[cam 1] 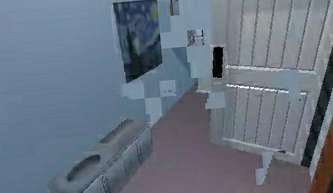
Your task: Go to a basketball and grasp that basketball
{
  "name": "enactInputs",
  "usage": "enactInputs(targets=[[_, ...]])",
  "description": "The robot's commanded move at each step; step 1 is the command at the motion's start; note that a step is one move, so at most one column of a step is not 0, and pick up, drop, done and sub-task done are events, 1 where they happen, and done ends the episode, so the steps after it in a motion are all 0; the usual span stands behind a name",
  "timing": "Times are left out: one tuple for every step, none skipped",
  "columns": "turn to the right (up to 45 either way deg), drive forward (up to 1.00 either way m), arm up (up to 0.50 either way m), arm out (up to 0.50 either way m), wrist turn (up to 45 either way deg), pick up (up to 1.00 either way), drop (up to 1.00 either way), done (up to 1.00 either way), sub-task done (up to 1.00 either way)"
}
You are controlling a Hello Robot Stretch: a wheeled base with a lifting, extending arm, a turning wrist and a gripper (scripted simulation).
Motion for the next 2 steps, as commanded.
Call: enactInputs(targets=[[-45.0,0.00,0.00,0.00,0.0,0.00,0.00,0.00,0.00],[-12.0,0.00,0.00,0.00,0.0,0.00,0.00,0.00,0.00]])
